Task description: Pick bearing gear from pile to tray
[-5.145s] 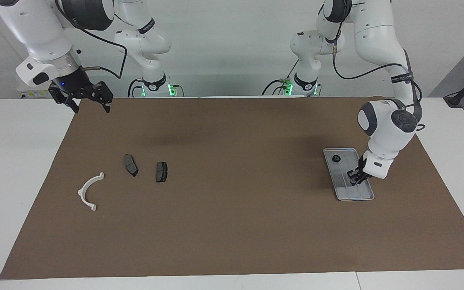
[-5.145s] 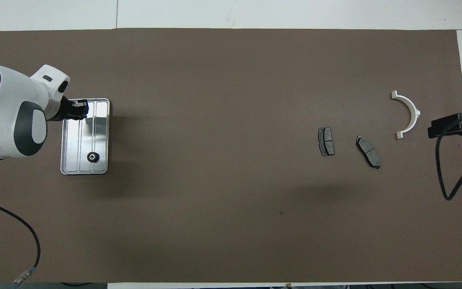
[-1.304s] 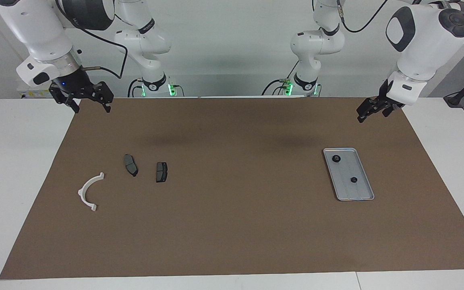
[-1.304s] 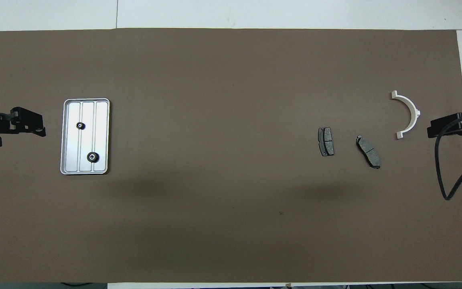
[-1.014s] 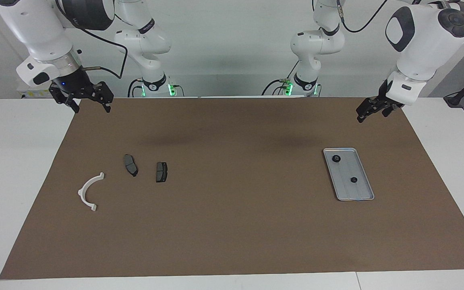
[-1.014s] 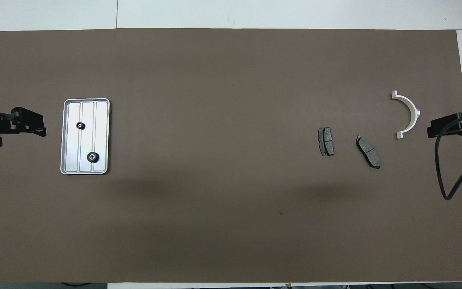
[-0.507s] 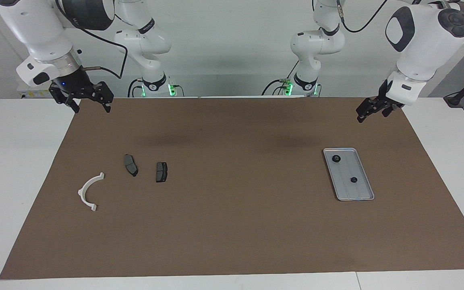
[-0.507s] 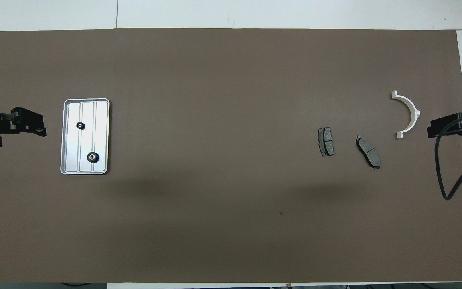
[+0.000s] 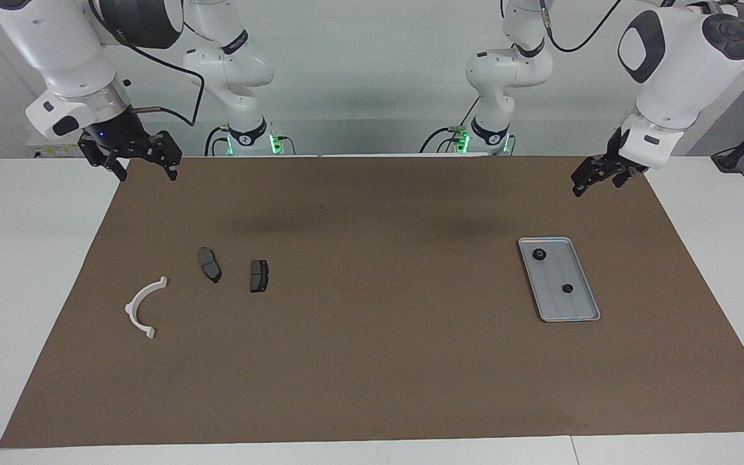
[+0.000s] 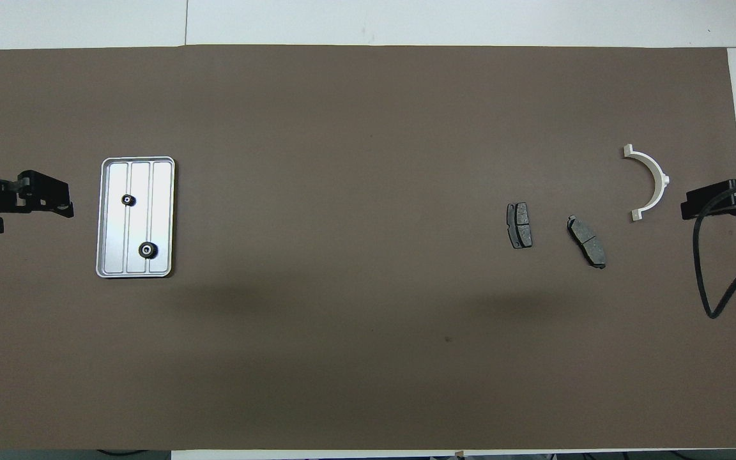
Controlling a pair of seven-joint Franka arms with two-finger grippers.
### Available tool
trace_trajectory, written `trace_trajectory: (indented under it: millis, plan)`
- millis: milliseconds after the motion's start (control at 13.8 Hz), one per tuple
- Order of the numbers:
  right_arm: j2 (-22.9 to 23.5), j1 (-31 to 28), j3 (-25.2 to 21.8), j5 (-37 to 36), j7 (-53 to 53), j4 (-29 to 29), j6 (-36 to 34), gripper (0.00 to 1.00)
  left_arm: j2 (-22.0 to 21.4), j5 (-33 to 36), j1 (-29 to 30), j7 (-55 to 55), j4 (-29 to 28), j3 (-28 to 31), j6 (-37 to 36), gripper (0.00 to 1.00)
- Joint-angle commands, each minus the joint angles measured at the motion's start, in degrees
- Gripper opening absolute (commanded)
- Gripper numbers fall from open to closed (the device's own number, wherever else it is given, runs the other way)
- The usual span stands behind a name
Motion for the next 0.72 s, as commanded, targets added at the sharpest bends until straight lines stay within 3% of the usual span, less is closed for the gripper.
trace_trajectory:
  millis: [0, 652]
  plan:
    - [-1.07, -0.33, 0.42, 0.35, 1.24, -0.83, -0.21, 1.00, -1.69, -0.42, -0.52, 0.18, -1.70, 0.41, 0.60, 1.00]
    - [-1.07, -0.42, 0.42, 0.35, 1.33, -1.01, 0.22, 1.00, -1.60, -0.42, -0.34, 0.27, -1.70, 0.41, 0.60, 1.00]
